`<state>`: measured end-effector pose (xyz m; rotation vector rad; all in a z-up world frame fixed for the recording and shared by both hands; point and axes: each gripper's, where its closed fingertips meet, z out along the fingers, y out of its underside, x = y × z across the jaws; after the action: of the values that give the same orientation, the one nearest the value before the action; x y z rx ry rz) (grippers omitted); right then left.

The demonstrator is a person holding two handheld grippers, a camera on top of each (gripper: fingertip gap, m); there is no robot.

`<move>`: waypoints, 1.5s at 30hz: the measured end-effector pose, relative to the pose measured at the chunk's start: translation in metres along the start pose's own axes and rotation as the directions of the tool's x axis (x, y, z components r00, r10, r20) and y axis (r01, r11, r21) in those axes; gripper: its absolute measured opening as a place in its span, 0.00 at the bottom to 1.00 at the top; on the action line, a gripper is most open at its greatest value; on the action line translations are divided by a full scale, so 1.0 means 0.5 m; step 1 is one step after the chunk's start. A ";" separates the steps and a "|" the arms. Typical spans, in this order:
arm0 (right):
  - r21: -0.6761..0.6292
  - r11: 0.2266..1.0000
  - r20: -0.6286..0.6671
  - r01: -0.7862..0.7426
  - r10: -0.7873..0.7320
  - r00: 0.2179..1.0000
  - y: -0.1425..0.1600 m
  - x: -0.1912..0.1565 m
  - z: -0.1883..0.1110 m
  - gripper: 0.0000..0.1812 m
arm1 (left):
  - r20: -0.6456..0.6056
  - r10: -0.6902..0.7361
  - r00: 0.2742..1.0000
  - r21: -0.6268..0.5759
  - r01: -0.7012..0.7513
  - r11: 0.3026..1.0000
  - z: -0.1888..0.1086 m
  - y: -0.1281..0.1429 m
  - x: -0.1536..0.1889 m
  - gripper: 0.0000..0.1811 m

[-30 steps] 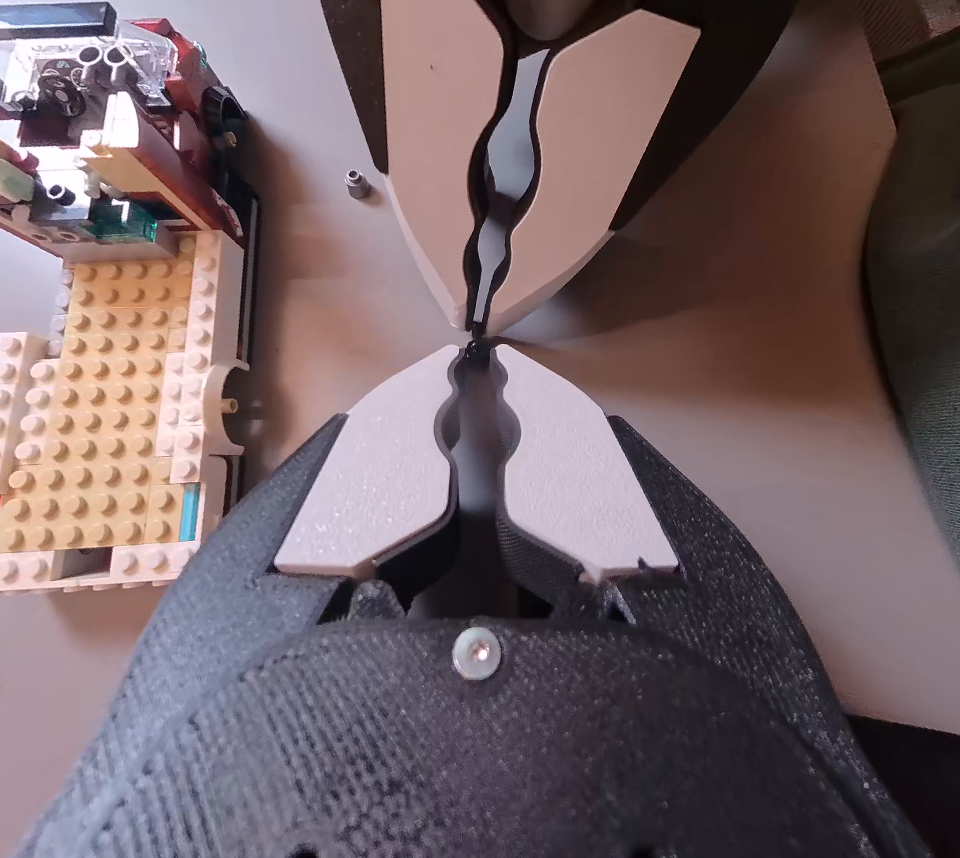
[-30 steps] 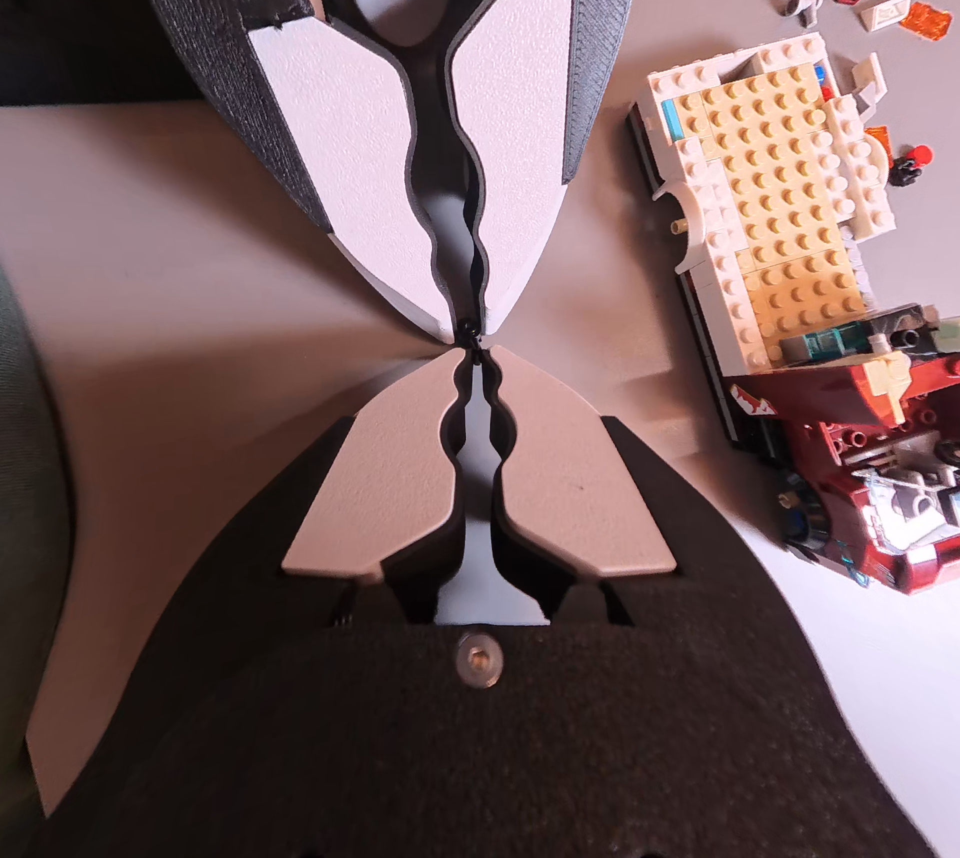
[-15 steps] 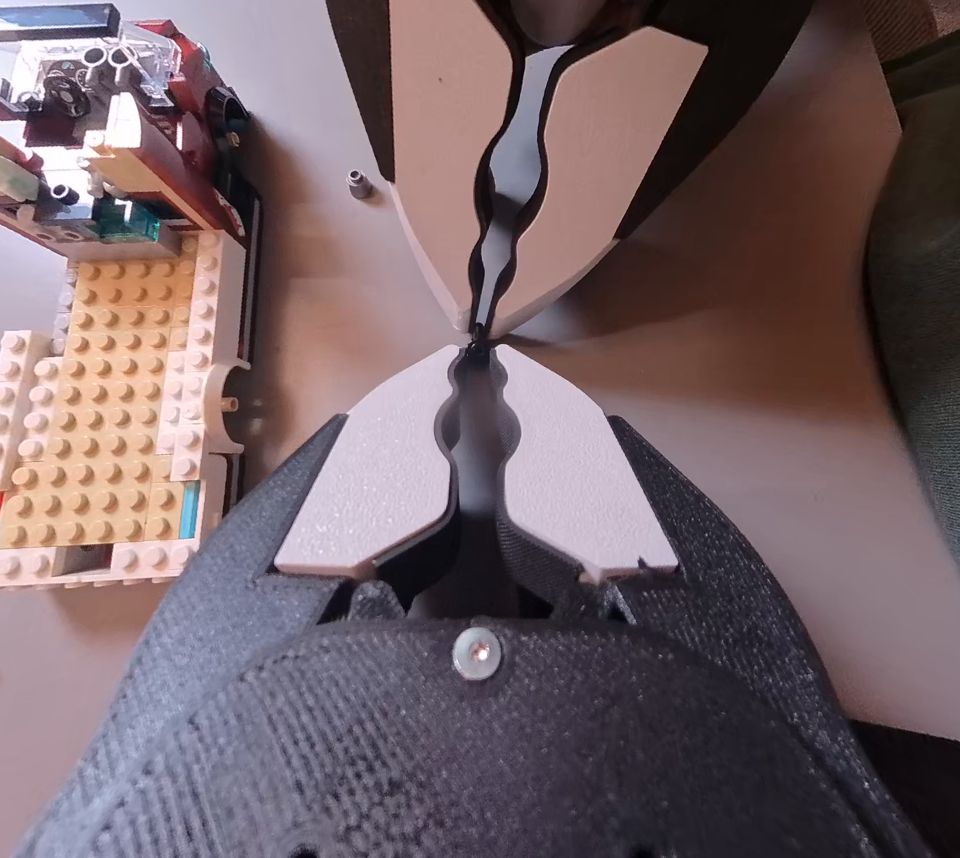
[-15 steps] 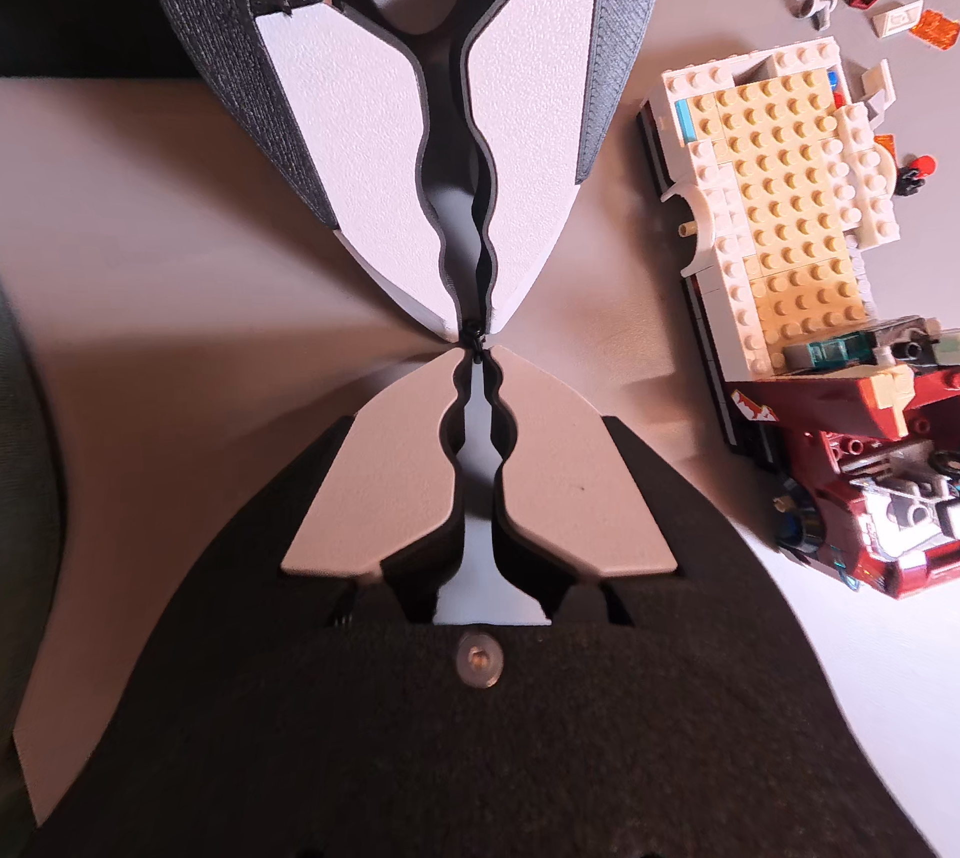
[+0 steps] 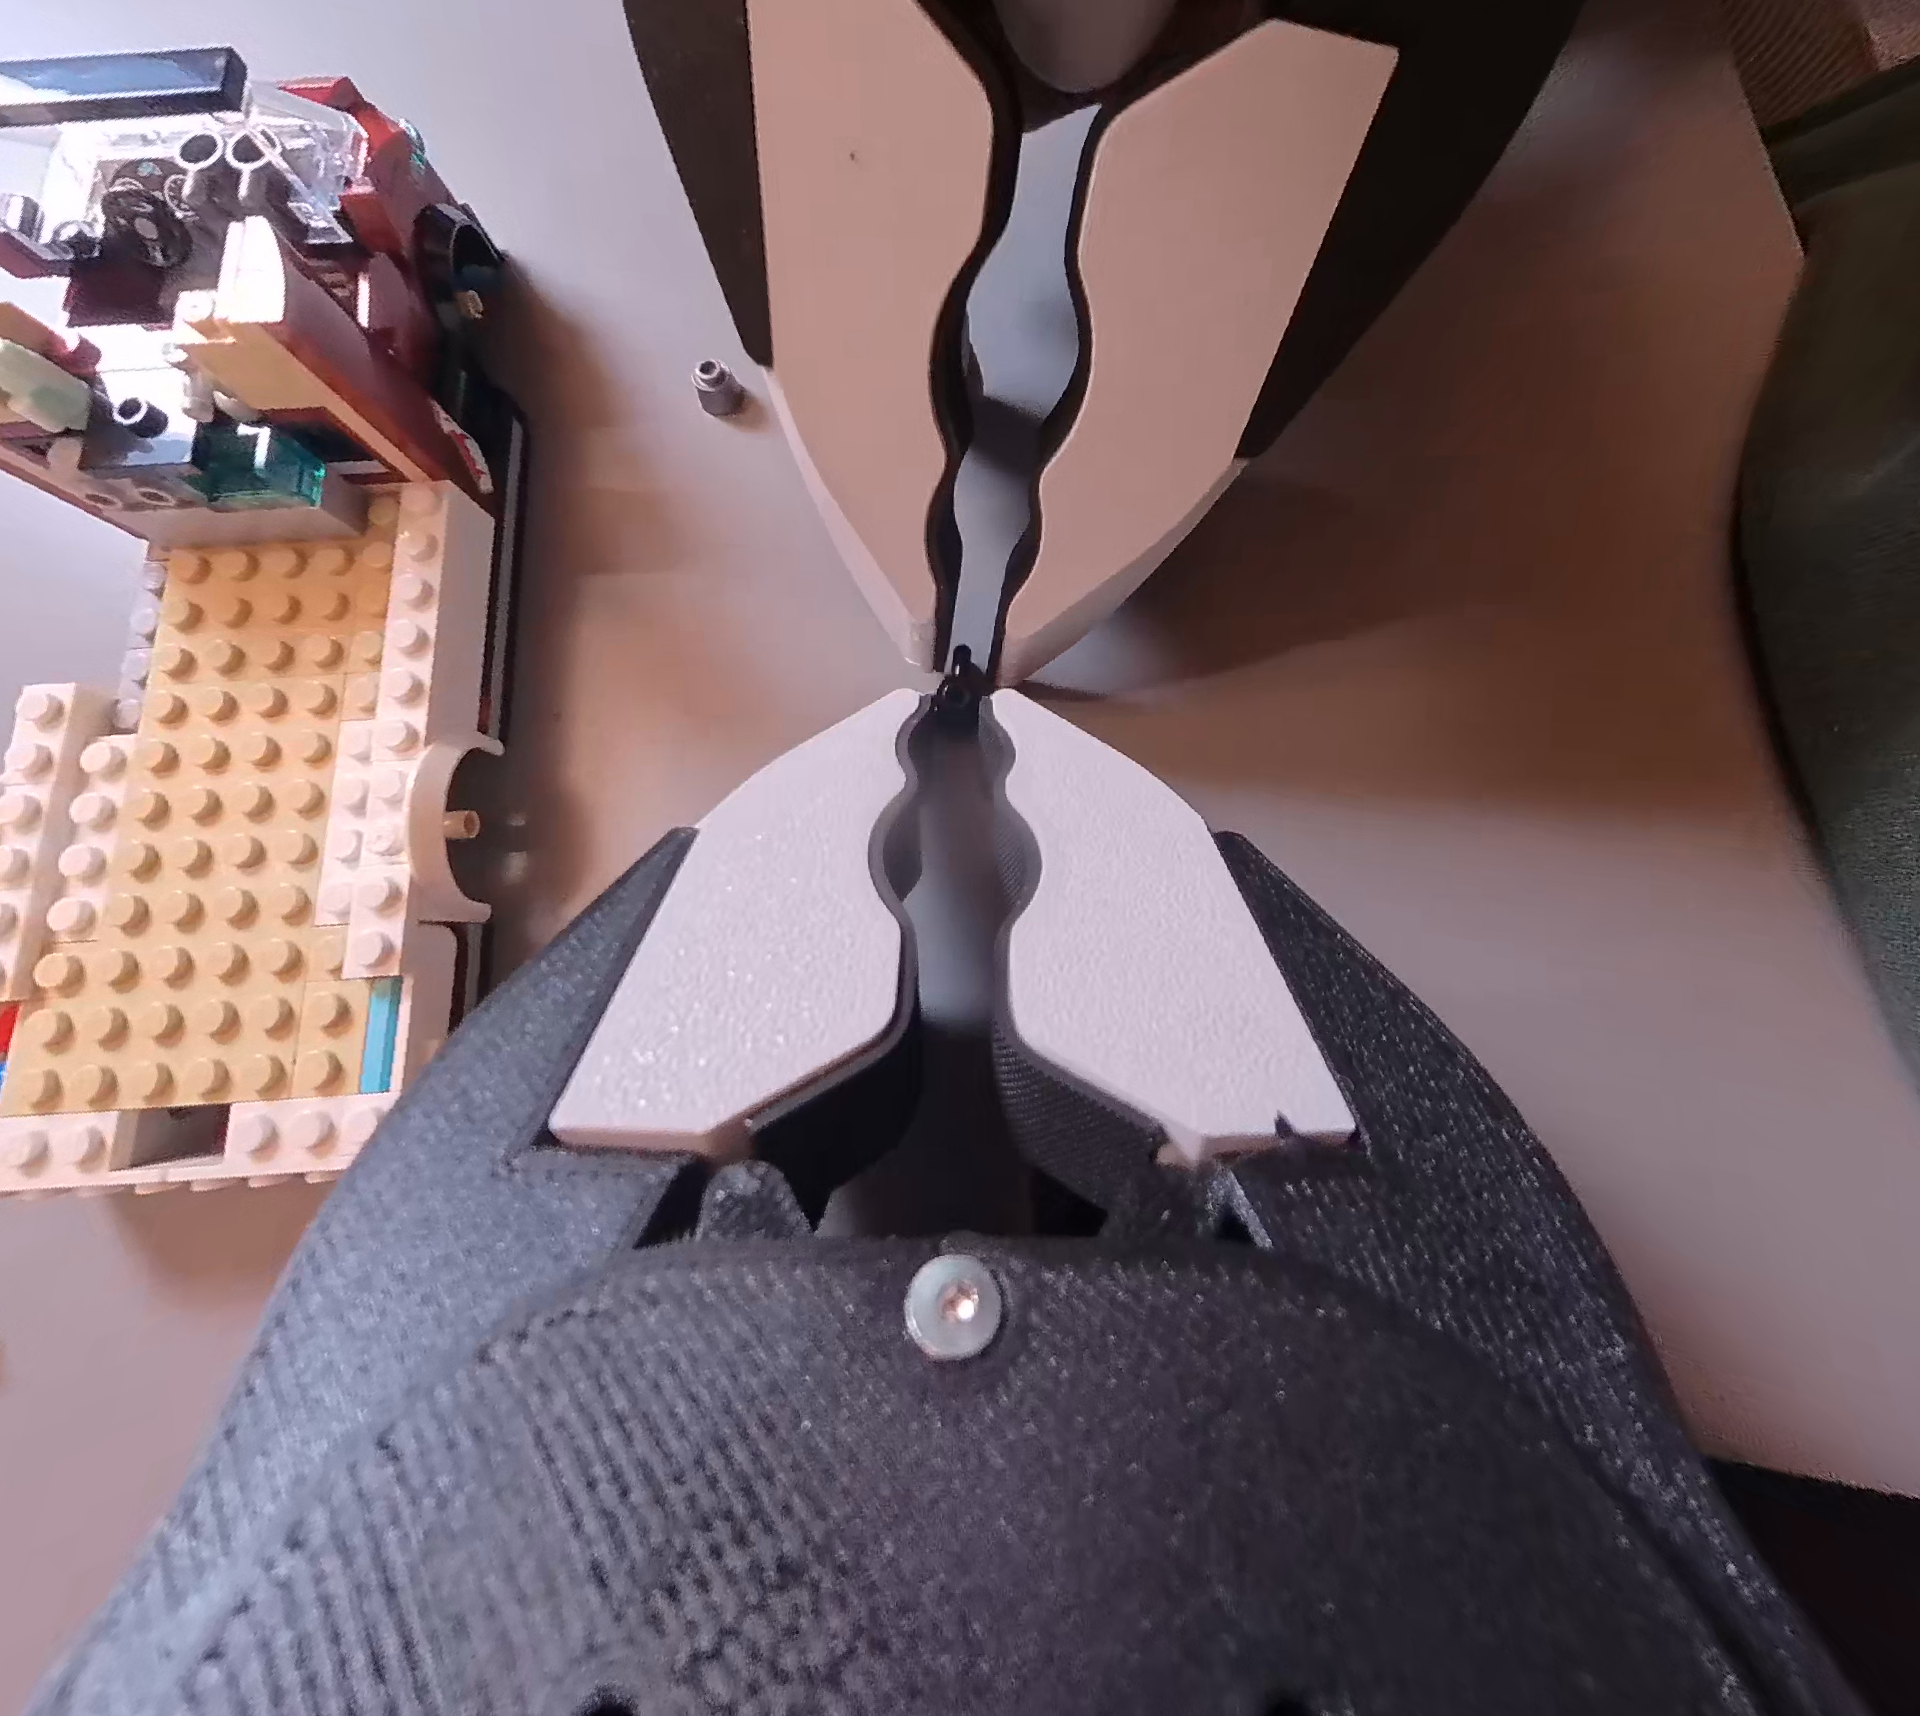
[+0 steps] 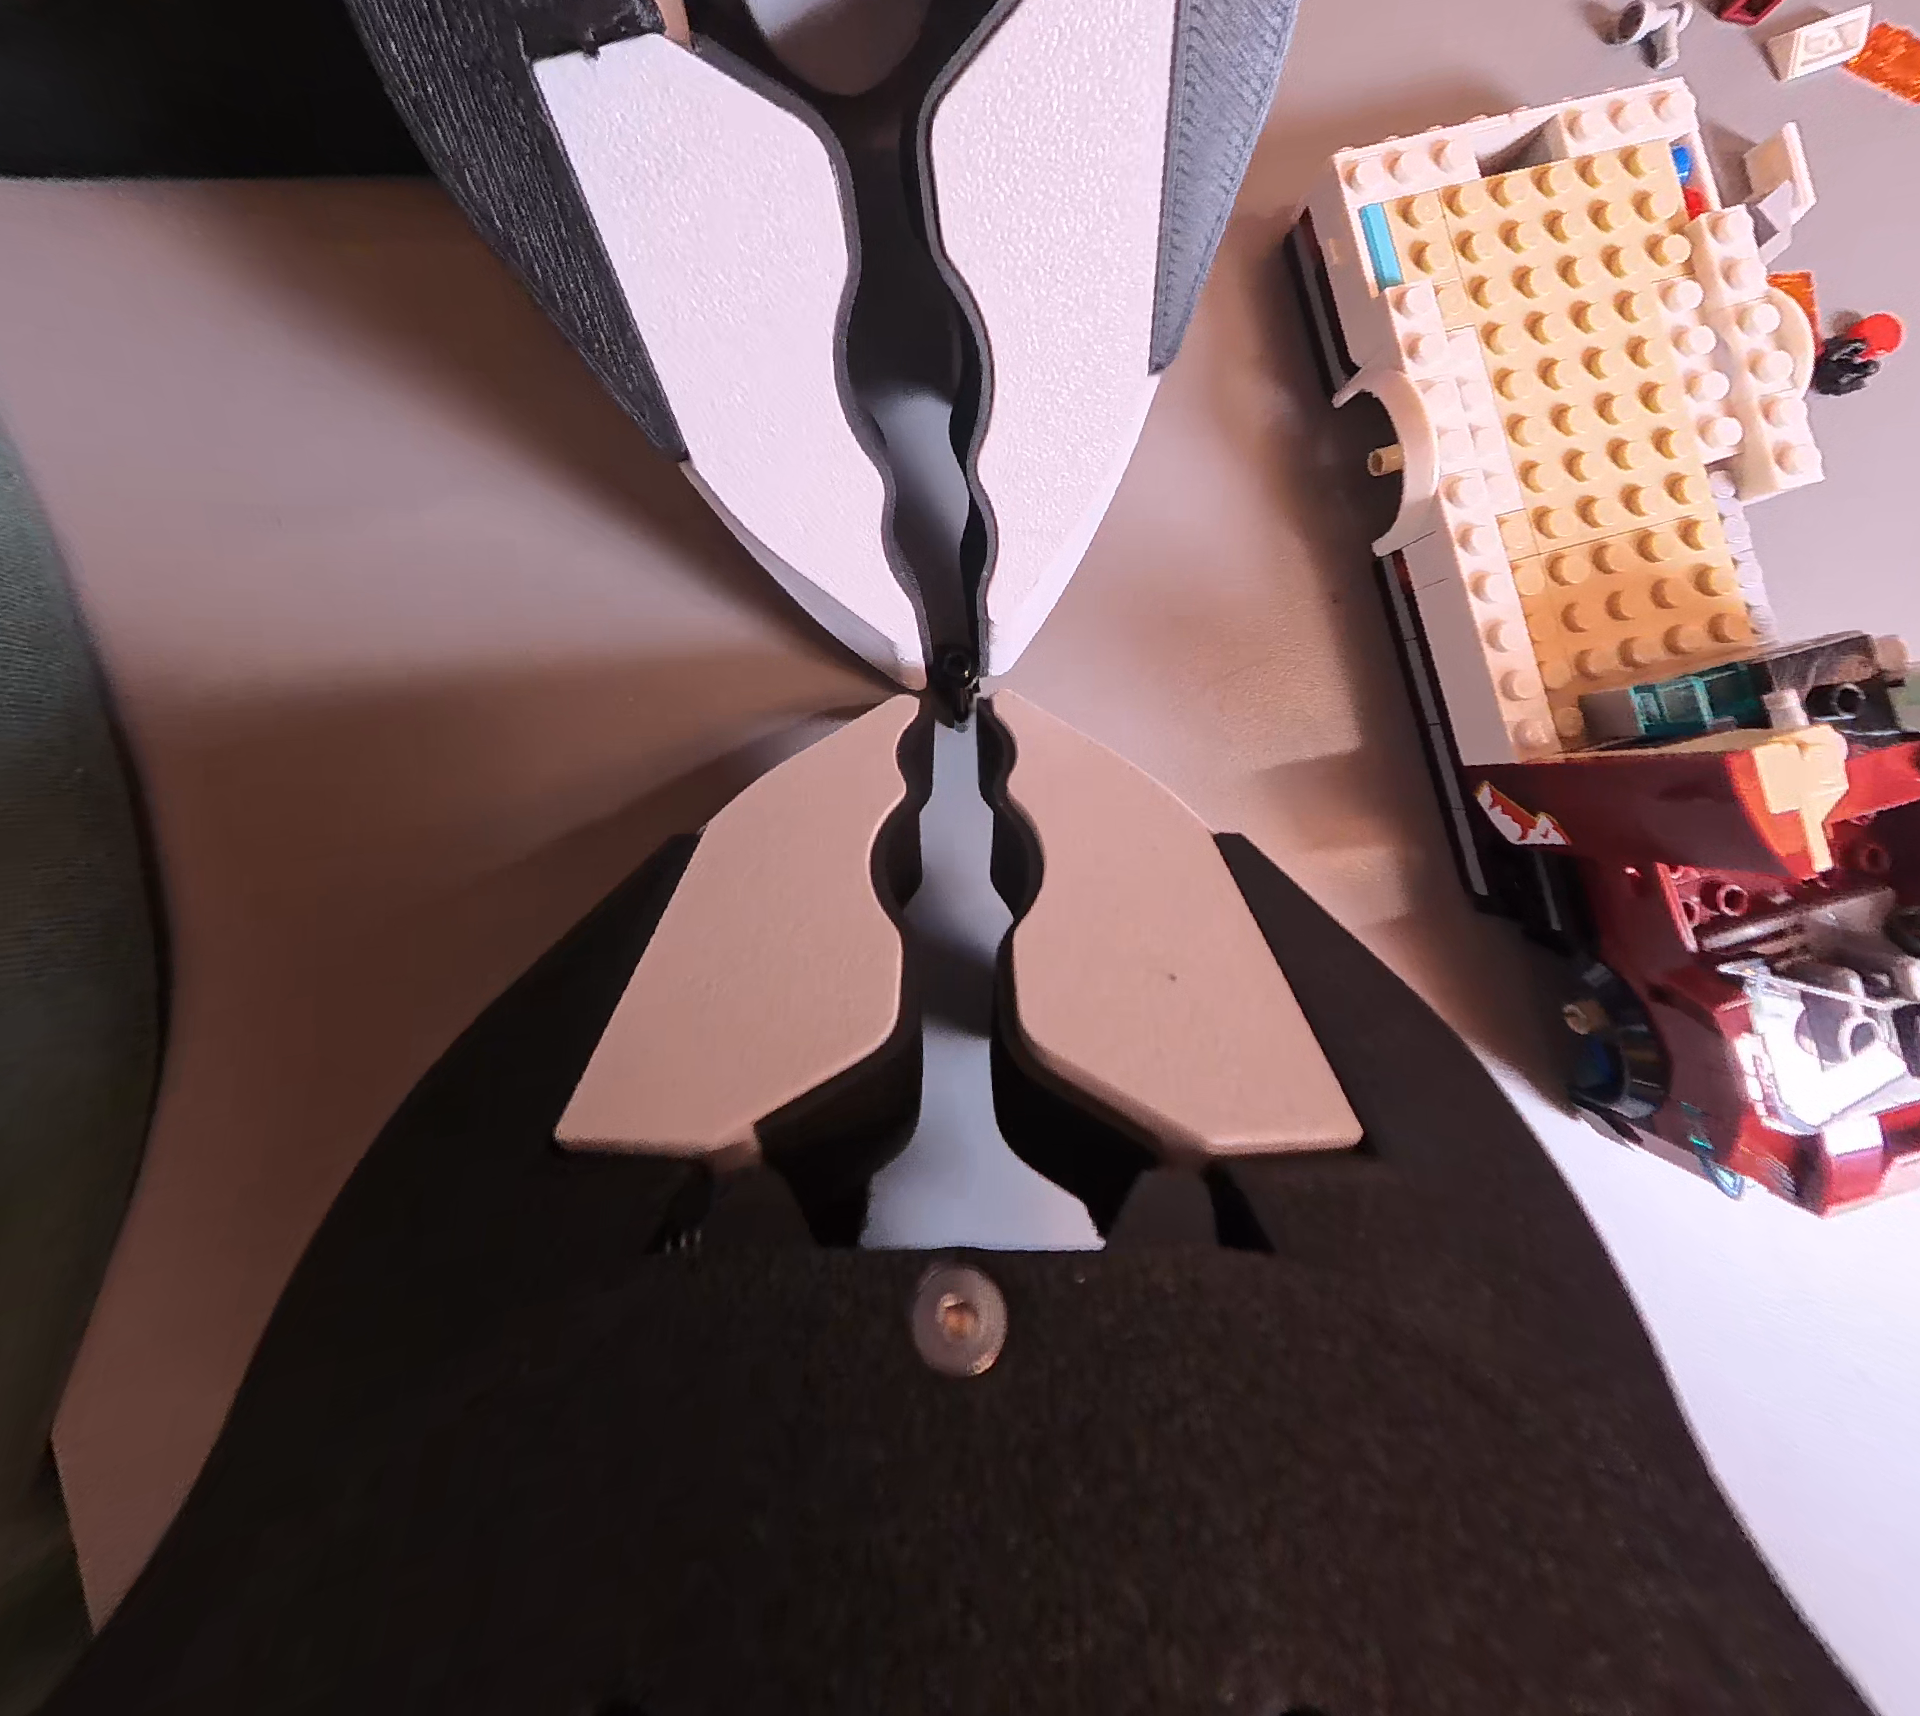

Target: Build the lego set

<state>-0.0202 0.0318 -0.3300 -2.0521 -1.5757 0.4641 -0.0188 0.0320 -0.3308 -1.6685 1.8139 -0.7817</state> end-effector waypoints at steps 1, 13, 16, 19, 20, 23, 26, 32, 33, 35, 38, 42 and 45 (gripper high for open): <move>0.006 1.000 0.002 0.001 -0.001 1.000 0.000 0.001 -0.001 0.04 | -0.002 -0.001 1.000 0.003 0.001 1.000 0.000 0.000 0.000 0.04; 0.257 0.923 -0.096 0.288 -0.272 0.958 -0.038 0.014 -0.055 0.12 | -0.179 -0.146 0.973 0.096 0.164 0.982 -0.039 -0.026 -0.009 0.04; 0.283 0.868 -0.196 0.408 -0.364 0.910 -0.061 0.014 -0.069 0.13 | -0.233 -0.183 0.955 0.121 0.215 0.969 -0.052 -0.042 -0.014 0.04; 0.268 0.831 -0.272 0.487 -0.420 0.866 -0.076 0.013 -0.073 0.13 | -0.274 -0.207 0.939 0.129 0.249 0.960 -0.061 -0.056 -0.015 0.04; 0.257 0.822 -0.287 0.508 -0.437 0.853 -0.077 0.013 -0.072 0.13 | -0.288 -0.212 0.934 0.129 0.258 0.958 -0.062 -0.061 -0.013 0.04; 0.235 0.802 -0.317 0.549 -0.471 0.823 -0.078 0.010 -0.070 0.13 | -0.328 -0.235 0.915 0.124 0.289 0.949 -0.066 -0.071 -0.007 0.04; 0.229 0.786 -0.344 0.574 -0.486 0.803 -0.081 0.008 -0.074 0.10 | -0.375 -0.272 0.886 0.116 0.336 0.935 -0.070 -0.076 0.000 0.04; 0.236 0.756 -0.376 0.611 -0.508 0.775 -0.089 -0.002 -0.081 0.07 | -0.515 -0.364 0.776 0.104 0.478 0.872 -0.083 -0.085 0.015 0.04; 0.247 0.756 -0.371 0.607 -0.505 0.780 -0.091 -0.005 -0.082 0.07 | -0.534 -0.370 0.760 0.102 0.492 0.865 -0.085 -0.085 0.018 0.04; 0.275 0.756 -0.361 0.594 -0.491 0.793 -0.094 -0.008 -0.086 0.06 | -0.569 -0.380 0.729 0.102 0.521 0.847 -0.091 -0.089 0.021 0.04; 0.320 0.761 -0.333 0.563 -0.466 0.820 -0.100 -0.013 -0.093 0.06 | -0.612 -0.386 0.691 0.101 0.552 0.828 -0.099 -0.096 0.026 0.04; 0.357 0.773 -0.291 0.524 -0.441 0.849 -0.103 -0.020 -0.096 0.06 | -0.646 -0.390 0.657 0.092 0.573 0.814 -0.104 -0.098 0.032 0.04; 0.376 0.785 -0.256 0.492 -0.422 0.869 -0.103 -0.024 -0.096 0.06 | -0.663 -0.392 0.637 0.086 0.585 0.806 -0.105 -0.099 0.036 0.04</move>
<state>-0.0376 0.0218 -0.2613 -1.2802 -1.6290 0.4051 -0.0251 0.0140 -0.2589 -1.8511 1.4693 -1.9549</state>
